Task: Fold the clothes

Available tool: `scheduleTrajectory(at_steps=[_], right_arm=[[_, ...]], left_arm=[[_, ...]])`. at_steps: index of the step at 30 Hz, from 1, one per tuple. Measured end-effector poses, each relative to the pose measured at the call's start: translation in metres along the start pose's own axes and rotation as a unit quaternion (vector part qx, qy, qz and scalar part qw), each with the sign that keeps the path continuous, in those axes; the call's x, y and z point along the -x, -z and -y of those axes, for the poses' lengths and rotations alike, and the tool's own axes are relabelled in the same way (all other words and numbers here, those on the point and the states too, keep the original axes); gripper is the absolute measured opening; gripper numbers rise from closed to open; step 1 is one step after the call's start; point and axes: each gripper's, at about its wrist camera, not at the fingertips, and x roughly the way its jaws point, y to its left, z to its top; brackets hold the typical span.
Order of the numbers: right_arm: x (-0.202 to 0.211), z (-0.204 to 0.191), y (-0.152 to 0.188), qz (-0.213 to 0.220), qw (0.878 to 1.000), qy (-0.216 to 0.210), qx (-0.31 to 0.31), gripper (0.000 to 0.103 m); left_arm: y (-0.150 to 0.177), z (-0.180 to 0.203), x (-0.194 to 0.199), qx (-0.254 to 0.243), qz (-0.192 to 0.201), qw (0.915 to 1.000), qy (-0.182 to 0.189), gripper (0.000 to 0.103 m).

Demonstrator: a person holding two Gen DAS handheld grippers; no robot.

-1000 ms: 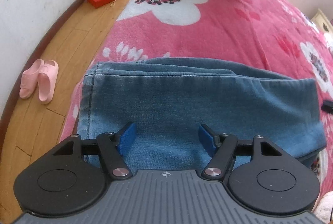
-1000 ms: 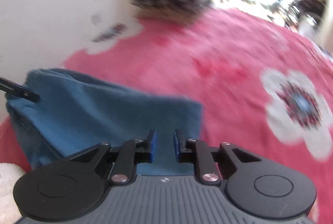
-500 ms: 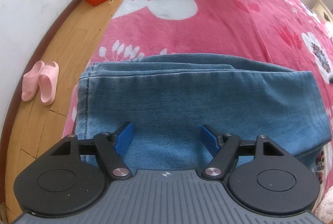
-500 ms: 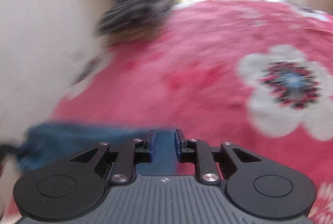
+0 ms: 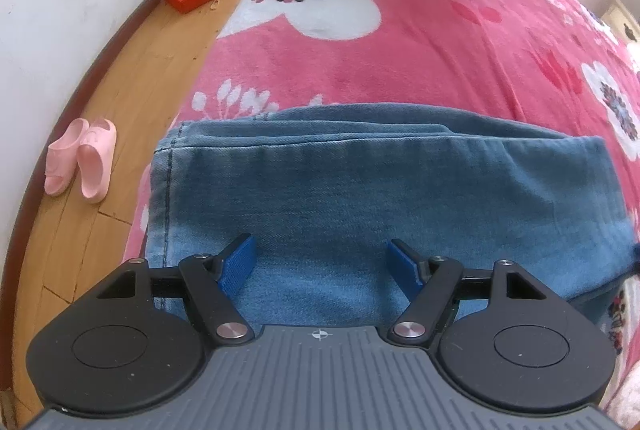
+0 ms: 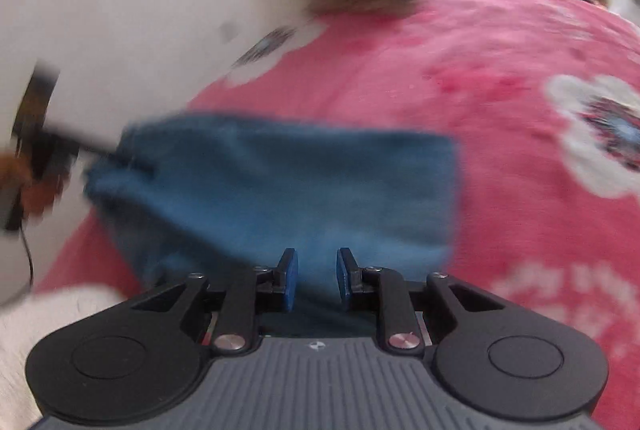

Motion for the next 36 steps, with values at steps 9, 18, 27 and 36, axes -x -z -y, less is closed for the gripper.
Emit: scheduleTrajectory(at_steps=[9,18,27,36], right_arm=[[0.016,-0.002,0.003,0.005,0.996,0.036,-0.077,0.02],[-0.024,-0.029,0.0,-0.03,0.996,0.074,-0.032,0.028],[0.025,0.038,-0.011,0.028,0.988,0.03,-0.148,0.051],[-0.027,0.154,-0.007,-0.001,0.943,-0.071,-0.325,0.052]], left_arm=[[0.006,-0.025,0.025,0.03,0.01,0.9995,-0.001,0.073],[0.026,-0.024,0.032,0.0,0.019,0.9998,-0.01,0.073],[0.012,-0.001,0.06,-0.064,0.066,0.9956,-0.022,0.073],[0.005,0.02,0.018,-0.072,0.024,0.9968,-0.024,0.073]])
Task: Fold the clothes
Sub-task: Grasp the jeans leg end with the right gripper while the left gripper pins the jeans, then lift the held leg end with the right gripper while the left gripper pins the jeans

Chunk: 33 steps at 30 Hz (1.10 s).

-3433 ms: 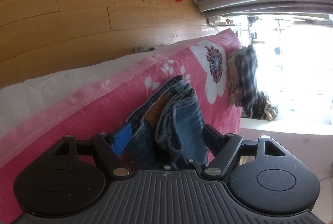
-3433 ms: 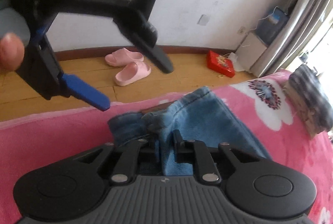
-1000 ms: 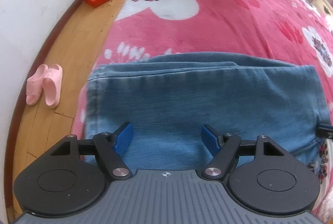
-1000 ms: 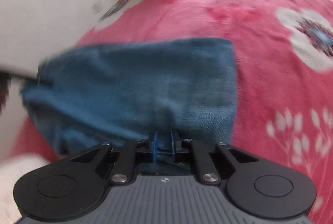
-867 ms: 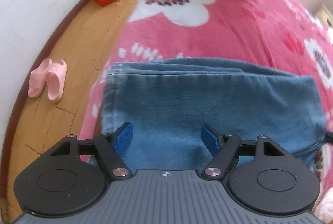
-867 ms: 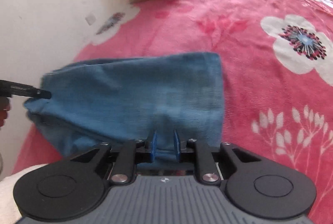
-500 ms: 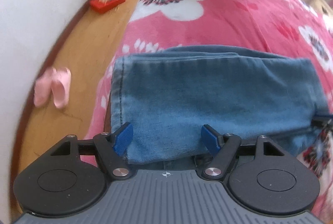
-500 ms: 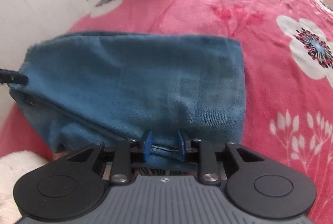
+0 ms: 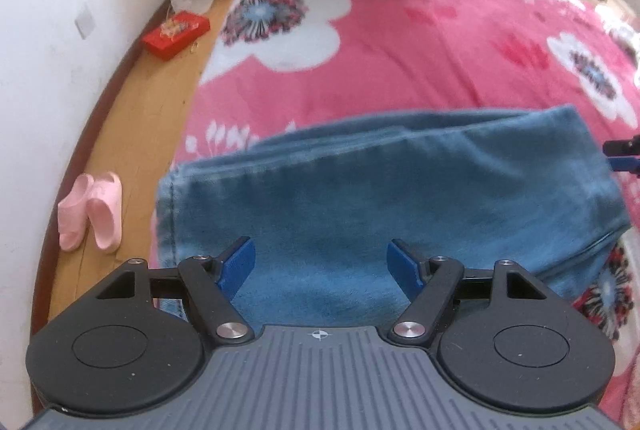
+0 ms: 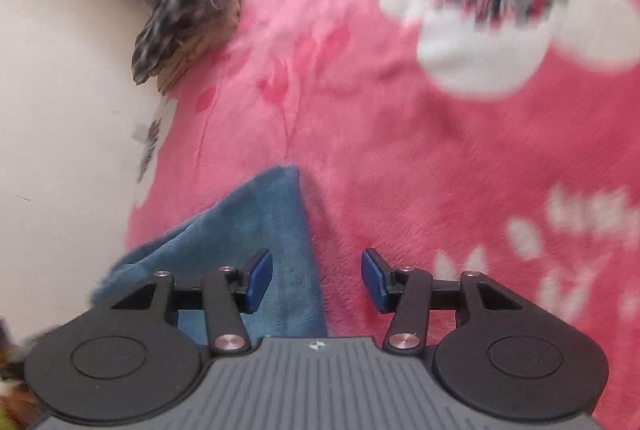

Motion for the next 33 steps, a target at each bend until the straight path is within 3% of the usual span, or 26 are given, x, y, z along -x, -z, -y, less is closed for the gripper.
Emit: scheduleTrajectory(at_steps=[5,8,14,19,26,33], right_arm=[[-0.017,0.003,0.008,-0.077,0.994,-0.081,0.012,0.049],[-0.025,0.002,0.007,-0.098,0.99,-0.102,0.026,0.049],[-0.053,0.02,-0.01,-0.094,0.984,-0.148,-0.036,0.033],[-0.049,0.012,-0.01,-0.1,0.983,-0.153,-0.018,0.015],[-0.025,-0.005,-0.033,-0.08,0.977,-0.195,0.032,0.011],[0.005,0.03,-0.05,-0.078,0.976,-0.198,0.042,0.01]], left_arm=[[0.007,-0.01,-0.01,0.016,-0.024,0.9995,-0.015,0.073],[0.007,-0.014,-0.014,0.019,-0.029,0.9992,-0.019,0.075],[0.002,-0.009,-0.021,0.011,-0.042,0.9985,-0.033,0.078],[-0.002,-0.005,-0.024,0.015,-0.049,0.9975,-0.048,0.078],[-0.01,0.015,-0.024,0.009,-0.059,0.9958,-0.069,0.078],[-0.029,0.068,-0.032,-0.022,-0.073,0.9958,-0.052,0.077]])
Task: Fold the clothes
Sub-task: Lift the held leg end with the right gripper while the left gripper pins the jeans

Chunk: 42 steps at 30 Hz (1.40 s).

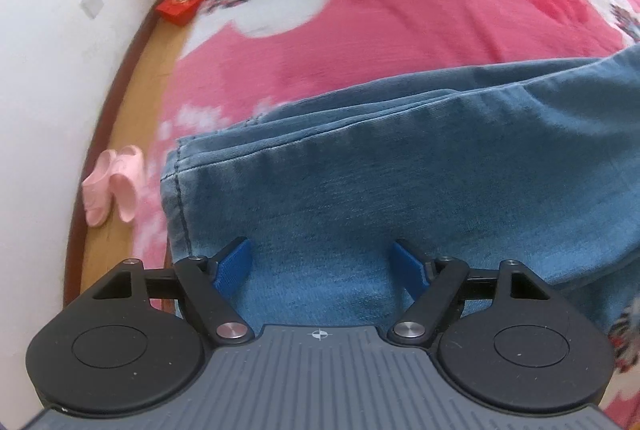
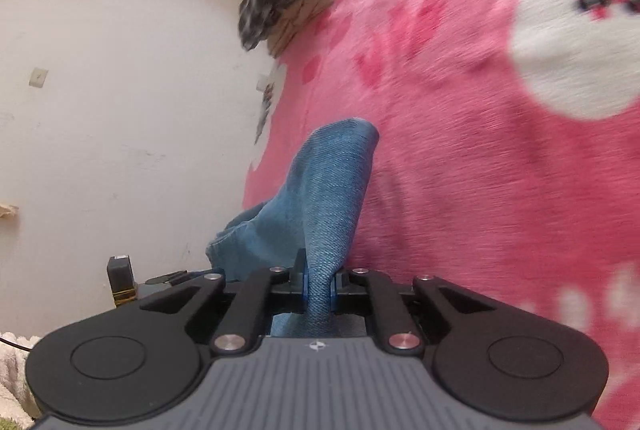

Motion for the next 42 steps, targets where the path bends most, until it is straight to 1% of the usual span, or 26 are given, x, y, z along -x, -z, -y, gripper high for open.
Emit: scheduleTrajectory(at_steps=[3,5,7,9,11,12,13,14,16,17,18,20,21,22,23,25,27,28,29,31,34,37,38,40,42], right_arm=[[0.042,0.018,-0.002,0.02,1.0,0.012,-0.009,0.01],[0.078,0.032,-0.004,0.037,0.999,0.029,-0.017,0.01],[0.117,0.045,-0.008,0.056,0.997,0.052,-0.026,0.01],[0.155,0.057,-0.011,0.073,0.994,0.075,-0.033,0.01],[0.185,0.071,-0.011,0.085,0.991,0.095,-0.042,0.011],[0.194,0.08,-0.008,0.086,0.99,0.096,-0.057,0.011],[0.196,0.09,-0.004,0.084,0.989,0.096,-0.07,0.012],[0.196,0.098,0.0,0.081,0.989,0.101,-0.076,0.013],[0.191,0.115,0.008,0.074,0.986,0.107,-0.1,0.018],[0.189,0.123,0.012,0.077,0.985,0.106,-0.116,0.02],[0.188,0.129,0.016,0.083,0.983,0.104,-0.128,0.024],[0.192,0.136,0.023,0.099,0.98,0.096,-0.146,0.026],[0.194,0.137,0.026,0.106,0.978,0.096,-0.152,0.028],[0.196,0.136,0.03,0.112,0.976,0.1,-0.155,0.033],[0.197,0.134,0.033,0.118,0.975,0.104,-0.159,0.035],[0.2,0.129,0.039,0.125,0.972,0.114,-0.16,0.041],[0.202,0.125,0.045,0.13,0.971,0.124,-0.159,0.042],[0.201,0.124,0.047,0.132,0.97,0.13,-0.159,0.042],[0.2,0.123,0.049,0.134,0.969,0.134,-0.16,0.042],[0.199,0.121,0.051,0.141,0.966,0.142,-0.16,0.042],[0.197,0.117,0.051,0.153,0.964,0.149,-0.157,0.041],[0.192,0.113,0.051,0.155,0.964,0.161,-0.147,0.04],[0.192,0.112,0.052,0.155,0.964,0.164,-0.143,0.04],[0.195,0.112,0.057,0.157,0.963,0.172,-0.138,0.035],[0.198,0.113,0.062,0.161,0.961,0.174,-0.141,0.035]], left_arm=[[-0.011,0.041,0.001,-0.027,0.001,0.9994,0.023,0.077],[-0.019,0.074,0.002,-0.054,0.009,0.9974,0.047,0.077],[-0.026,0.108,0.003,-0.082,0.017,0.9939,0.072,0.077],[-0.031,0.143,0.004,-0.11,0.03,0.9883,0.101,0.077],[-0.033,0.172,0.003,-0.137,0.04,0.9834,0.113,0.079],[-0.033,0.182,0.002,-0.142,0.043,0.9825,0.112,0.081],[-0.032,0.189,0.0,-0.149,0.045,0.9819,0.109,0.086],[-0.031,0.194,-0.001,-0.156,0.047,0.9814,0.101,0.086],[-0.032,0.19,0.002,-0.16,0.044,0.9807,0.104,0.085],[-0.033,0.187,0.004,-0.161,0.042,0.9804,0.105,0.081],[-0.035,0.184,0.009,-0.163,0.045,0.9804,0.1,0.081],[-0.039,0.176,0.019,-0.167,0.053,0.9805,0.089,0.081],[-0.041,0.172,0.027,-0.163,0.061,0.9807,0.088,0.081],[-0.045,0.169,0.035,-0.159,0.074,0.9802,0.092,0.081],[-0.049,0.167,0.044,-0.154,0.086,0.9794,0.097,0.081],[-0.058,0.172,0.055,-0.151,0.109,0.975,0.121,0.081],[-0.065,0.191,0.058,-0.16,0.129,0.9659,0.157,0.077],[-0.067,0.206,0.054,-0.17,0.129,0.9613,0.174,0.075],[-0.069,0.222,0.05,-0.181,0.128,0.9563,0.191,0.066],[-0.07,0.252,0.039,-0.201,0.124,0.9477,0.214,0.058],[-0.069,0.287,0.015,-0.225,0.108,0.9395,0.234,0.054],[-0.073,0.295,0.0,-0.23,0.115,0.942,0.216,0.053],[-0.079,0.293,-0.007,-0.221,0.118,0.9454,0.209,0.053],[-0.09,0.285,-0.016,-0.187,0.121,0.9569,0.186,0.053],[-0.102,0.274,-0.021,-0.146,0.107,0.9631,0.199,0.053]])
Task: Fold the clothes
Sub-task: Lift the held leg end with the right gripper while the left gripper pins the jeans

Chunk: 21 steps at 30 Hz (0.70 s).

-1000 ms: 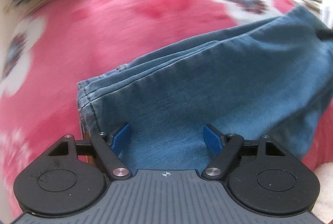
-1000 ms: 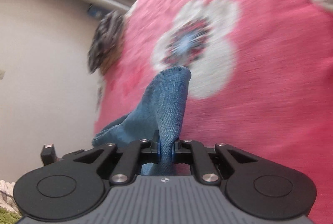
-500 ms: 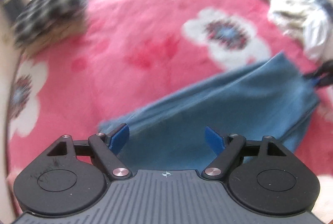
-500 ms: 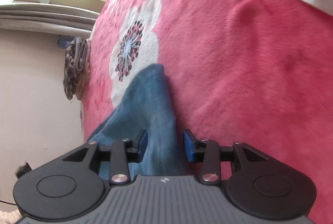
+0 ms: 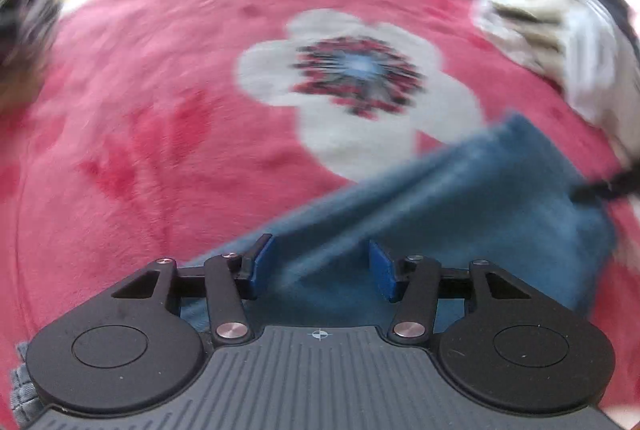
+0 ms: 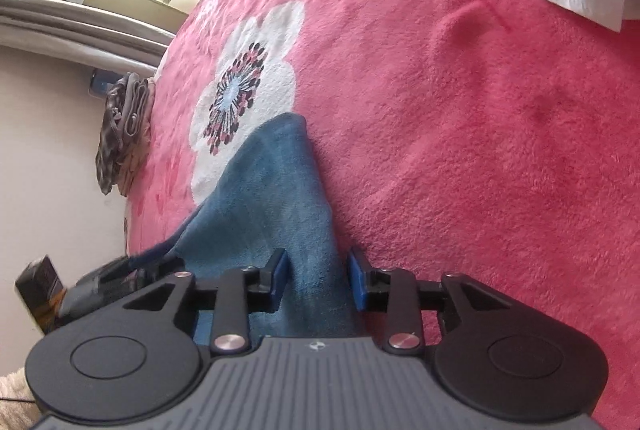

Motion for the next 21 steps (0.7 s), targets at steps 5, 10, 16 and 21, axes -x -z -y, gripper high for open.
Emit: scheduleTrajectory(at_steps=[5,10,16,21], right_arm=[[0.001,-0.002,0.003,0.007,1.0,0.002,-0.004,0.035],[-0.001,-0.003,0.005,0.011,1.0,0.014,-0.007,0.035],[-0.002,-0.007,0.003,0.006,1.0,0.027,-0.003,0.035],[-0.002,-0.005,0.006,0.013,0.999,0.027,-0.03,0.036]], left_arm=[[0.001,0.01,0.023,-0.037,0.025,0.999,-0.007,0.055],[0.015,0.03,0.002,-0.132,0.008,0.9886,-0.073,0.058],[0.024,0.031,0.046,-0.117,0.066,0.9864,-0.094,0.061],[0.062,0.052,0.06,-0.153,0.03,0.9859,-0.061,0.068]])
